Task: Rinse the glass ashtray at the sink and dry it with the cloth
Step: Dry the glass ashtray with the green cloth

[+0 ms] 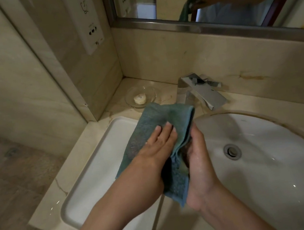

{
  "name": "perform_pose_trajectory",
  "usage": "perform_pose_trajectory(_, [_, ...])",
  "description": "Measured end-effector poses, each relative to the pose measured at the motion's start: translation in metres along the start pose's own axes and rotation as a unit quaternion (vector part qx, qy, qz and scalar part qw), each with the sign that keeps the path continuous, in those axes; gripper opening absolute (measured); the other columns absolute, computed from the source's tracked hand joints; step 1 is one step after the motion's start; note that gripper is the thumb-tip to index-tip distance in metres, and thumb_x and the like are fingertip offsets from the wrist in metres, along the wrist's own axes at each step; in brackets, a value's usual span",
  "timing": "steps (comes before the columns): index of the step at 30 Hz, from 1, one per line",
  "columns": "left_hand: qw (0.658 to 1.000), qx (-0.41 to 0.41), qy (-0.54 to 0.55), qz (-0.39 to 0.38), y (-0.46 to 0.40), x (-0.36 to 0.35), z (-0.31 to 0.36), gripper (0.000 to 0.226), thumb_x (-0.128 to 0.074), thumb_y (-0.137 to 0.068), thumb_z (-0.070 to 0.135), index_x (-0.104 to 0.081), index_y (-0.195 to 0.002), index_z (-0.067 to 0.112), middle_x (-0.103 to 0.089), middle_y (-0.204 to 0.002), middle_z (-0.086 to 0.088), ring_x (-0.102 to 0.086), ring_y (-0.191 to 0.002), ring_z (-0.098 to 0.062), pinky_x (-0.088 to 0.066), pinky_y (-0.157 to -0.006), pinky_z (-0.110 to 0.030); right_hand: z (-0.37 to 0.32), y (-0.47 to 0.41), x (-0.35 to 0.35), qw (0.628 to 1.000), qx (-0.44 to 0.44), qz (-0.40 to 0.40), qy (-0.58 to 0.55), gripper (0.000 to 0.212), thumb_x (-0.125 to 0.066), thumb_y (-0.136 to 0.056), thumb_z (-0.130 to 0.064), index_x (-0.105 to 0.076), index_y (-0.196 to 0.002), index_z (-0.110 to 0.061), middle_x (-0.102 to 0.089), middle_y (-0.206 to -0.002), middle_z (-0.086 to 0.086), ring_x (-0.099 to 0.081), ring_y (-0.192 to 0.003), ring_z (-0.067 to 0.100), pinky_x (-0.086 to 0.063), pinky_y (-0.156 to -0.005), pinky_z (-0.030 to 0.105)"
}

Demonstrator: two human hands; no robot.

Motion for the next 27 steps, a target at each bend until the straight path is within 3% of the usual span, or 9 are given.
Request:
perform_pose_trajectory(4, [0.998, 0.038, 0.010, 0.045, -0.005, -0.002, -0.003, 0.090, -0.045, -0.094, 0.005, 0.027, -0.118, 0.053, 0.035, -0.125, 0.040, 0.036, -0.109, 0.030, 0.020, -0.089, 0.008, -0.008, 0.002, -0.007, 0.998, 0.041, -0.017, 0.035, 0.049, -0.037, -0.072, -0.068, -0.072, -0.093, -0.042, -0.073, -0.105, -0.011, -0.066, -0.101, 0.006, -0.055, -0.081, 0.024])
perform_pose_trajectory(6, [0.994, 0.057, 0.030, 0.089, -0.005, 0.001, -0.002, 0.088, -0.045, -0.094, 0.006, 0.024, -0.126, 0.050, 0.030, -0.133, 0.038, 0.029, -0.119, 0.026, 0.015, -0.090, 0.010, -0.012, 0.002, -0.007, 0.996, 0.072, -0.014, 0.052, 0.049, -0.040, -0.074, -0.066, -0.069, -0.104, -0.039, -0.071, -0.111, -0.009, -0.064, -0.106, 0.006, -0.054, -0.087, 0.025])
perform_pose_trajectory(9, [0.987, 0.081, 0.052, 0.129, -0.007, 0.005, 0.002, 0.075, -0.042, -0.094, 0.011, 0.006, -0.147, 0.032, 0.004, -0.157, 0.016, -0.008, -0.142, 0.001, -0.009, -0.107, -0.002, -0.021, 0.003, -0.009, 0.980, 0.156, 0.008, 0.127, 0.058, -0.051, -0.074, -0.062, -0.050, -0.127, -0.039, -0.060, -0.129, -0.009, -0.055, -0.119, 0.006, -0.043, -0.102, 0.033])
perform_pose_trajectory(12, [0.987, 0.092, 0.041, 0.125, -0.008, 0.013, 0.010, 0.064, -0.042, -0.093, 0.010, -0.012, -0.149, 0.020, -0.026, -0.155, 0.001, -0.046, -0.125, -0.007, -0.027, -0.093, -0.003, -0.026, 0.006, -0.015, 0.949, 0.220, 0.013, 0.224, 0.052, -0.044, -0.077, -0.062, -0.042, -0.128, -0.048, -0.052, -0.134, -0.016, -0.048, -0.122, -0.002, -0.040, -0.101, 0.025])
perform_pose_trajectory(14, [0.987, 0.103, 0.033, 0.121, -0.008, 0.018, 0.011, 0.051, -0.047, -0.090, 0.008, -0.035, -0.138, 0.018, -0.053, -0.130, -0.001, -0.058, -0.085, -0.001, -0.037, -0.071, 0.004, -0.025, 0.007, -0.016, 0.935, 0.231, 0.006, 0.270, 0.048, -0.041, -0.077, -0.064, -0.040, -0.125, -0.055, -0.047, -0.136, -0.019, -0.044, -0.124, -0.005, -0.039, -0.100, 0.022])
perform_pose_trajectory(16, [0.982, 0.143, 0.056, 0.109, -0.006, 0.022, 0.006, 0.028, -0.051, -0.086, 0.009, -0.049, -0.110, 0.022, -0.058, -0.088, 0.010, -0.049, -0.061, 0.003, -0.042, -0.053, 0.000, -0.023, 0.009, -0.018, 0.923, 0.240, -0.002, 0.300, 0.044, -0.040, -0.079, -0.064, -0.038, -0.123, -0.061, -0.045, -0.137, -0.024, -0.042, -0.124, -0.009, -0.040, -0.094, 0.011])
perform_pose_trajectory(19, [0.975, 0.192, 0.084, 0.065, -0.003, 0.025, -0.002, 0.014, -0.052, -0.083, 0.009, -0.050, -0.079, 0.023, -0.059, -0.073, 0.007, -0.056, -0.065, -0.003, -0.048, -0.054, -0.009, -0.023, 0.013, -0.021, 0.900, 0.265, -0.010, 0.345, 0.040, -0.040, -0.081, -0.058, -0.038, -0.121, -0.064, -0.039, -0.139, -0.030, -0.035, -0.127, -0.013, -0.034, -0.096, 0.003])
perform_pose_trajectory(22, [0.965, 0.205, 0.159, 0.036, -0.001, 0.028, -0.001, 0.014, -0.051, -0.080, 0.002, -0.065, -0.081, 0.004, -0.071, -0.081, -0.015, -0.067, -0.077, -0.026, -0.055, -0.077, -0.042, -0.021, 0.016, -0.025, 0.887, 0.272, -0.020, 0.373, 0.037, -0.041, -0.081, -0.055, -0.037, -0.115, -0.070, -0.032, -0.148, -0.022, -0.024, -0.135, -0.009, -0.026, -0.104, 0.005])
perform_pose_trajectory(27, [0.949, 0.215, 0.230, 0.011, 0.005, 0.029, -0.005, 0.018, -0.050, -0.079, -0.004, -0.066, -0.085, 0.000, -0.070, -0.086, -0.021, -0.067, -0.085, -0.033, -0.053, -0.081, -0.051, -0.026, 0.016, -0.028, 0.866, 0.286, -0.019, 0.410, 0.034, -0.042, -0.083, -0.051, -0.038, -0.112, -0.069, -0.032, -0.136, -0.039, -0.019, -0.137, -0.009, -0.023, -0.105, 0.005])
Point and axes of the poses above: each hand's wrist, its own y-axis away from the middle knuckle, its own x-axis out of the back of the hand, z = x × y, the point moved 7 cm from there along -y, towards the middle knuckle
